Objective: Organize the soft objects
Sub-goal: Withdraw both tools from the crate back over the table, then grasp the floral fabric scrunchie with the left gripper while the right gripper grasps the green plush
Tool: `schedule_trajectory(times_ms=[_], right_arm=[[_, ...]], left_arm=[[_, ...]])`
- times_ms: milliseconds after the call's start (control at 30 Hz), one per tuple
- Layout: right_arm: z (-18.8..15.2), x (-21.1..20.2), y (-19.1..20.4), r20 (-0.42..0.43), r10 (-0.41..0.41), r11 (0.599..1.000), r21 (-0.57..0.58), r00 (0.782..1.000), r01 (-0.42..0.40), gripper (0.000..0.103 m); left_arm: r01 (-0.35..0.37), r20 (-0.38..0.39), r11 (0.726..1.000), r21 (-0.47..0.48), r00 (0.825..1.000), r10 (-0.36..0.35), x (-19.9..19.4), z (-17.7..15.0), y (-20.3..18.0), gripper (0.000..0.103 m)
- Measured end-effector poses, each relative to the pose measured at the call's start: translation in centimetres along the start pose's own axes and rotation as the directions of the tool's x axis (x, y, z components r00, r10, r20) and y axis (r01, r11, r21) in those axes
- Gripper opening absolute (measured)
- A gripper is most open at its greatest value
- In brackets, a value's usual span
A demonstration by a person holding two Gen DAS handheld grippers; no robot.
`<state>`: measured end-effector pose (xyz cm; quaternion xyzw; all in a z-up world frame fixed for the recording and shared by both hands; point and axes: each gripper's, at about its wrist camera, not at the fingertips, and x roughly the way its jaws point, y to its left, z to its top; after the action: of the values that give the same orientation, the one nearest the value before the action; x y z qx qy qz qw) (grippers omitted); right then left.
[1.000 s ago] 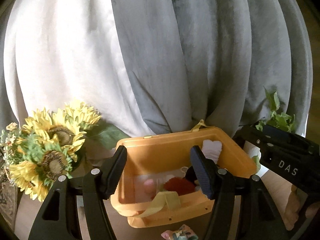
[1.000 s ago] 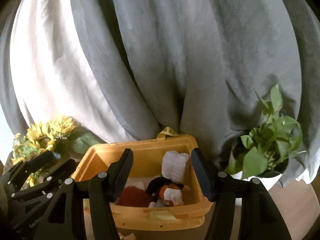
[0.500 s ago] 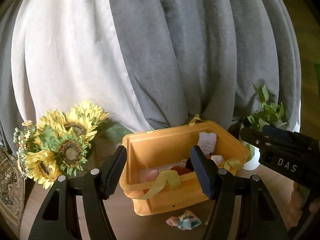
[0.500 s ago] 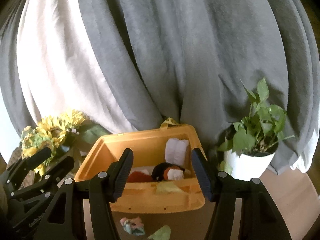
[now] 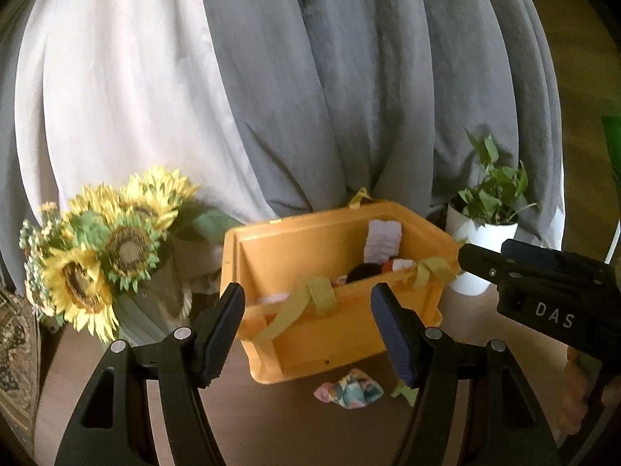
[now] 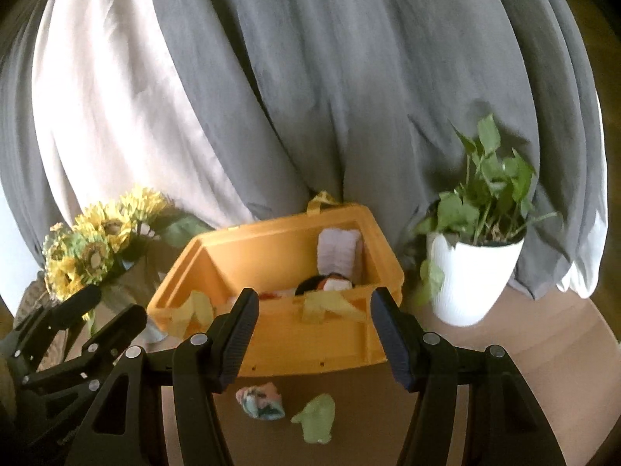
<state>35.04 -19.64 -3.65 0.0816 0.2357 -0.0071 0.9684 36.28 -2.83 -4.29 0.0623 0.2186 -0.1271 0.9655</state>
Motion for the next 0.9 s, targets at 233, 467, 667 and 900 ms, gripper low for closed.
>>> schedule_trajectory(times_ms=[233, 467, 667, 900], right_arm=[[-1.8, 0.6, 0.2, -0.061, 0.005, 1.0, 0.002, 0.998, -0.005, 0.061], [-3.4, 1.9, 0.5, -0.138, 0.019, 1.0, 0.02, 0.99, -0.017, 0.061], [-4.8, 3.3, 0.9, -0.196, 0.019, 1.0, 0.011, 0.98, -0.018, 0.061], [-6.2, 5.3, 0.8, -0.248, 0.011, 1.0, 0.014, 0.969, -0.008, 0.061]], left_arm=[[0.032, -0.037, 0.999, 0.01, 0.999, -0.032, 0.6, -1.7, 0.0, 0.067], [0.078, -0.07, 0.997, 0.01, 0.995, -0.077, 1.7, -3.1, 0.3, 0.067], [0.109, -0.12, 0.994, 0.028, 0.987, -0.105, 3.4, -4.7, 0.4, 0.067], [0.152, -0.184, 0.988, 0.021, 0.972, -0.145, 5.8, -6.5, 0.6, 0.067]])
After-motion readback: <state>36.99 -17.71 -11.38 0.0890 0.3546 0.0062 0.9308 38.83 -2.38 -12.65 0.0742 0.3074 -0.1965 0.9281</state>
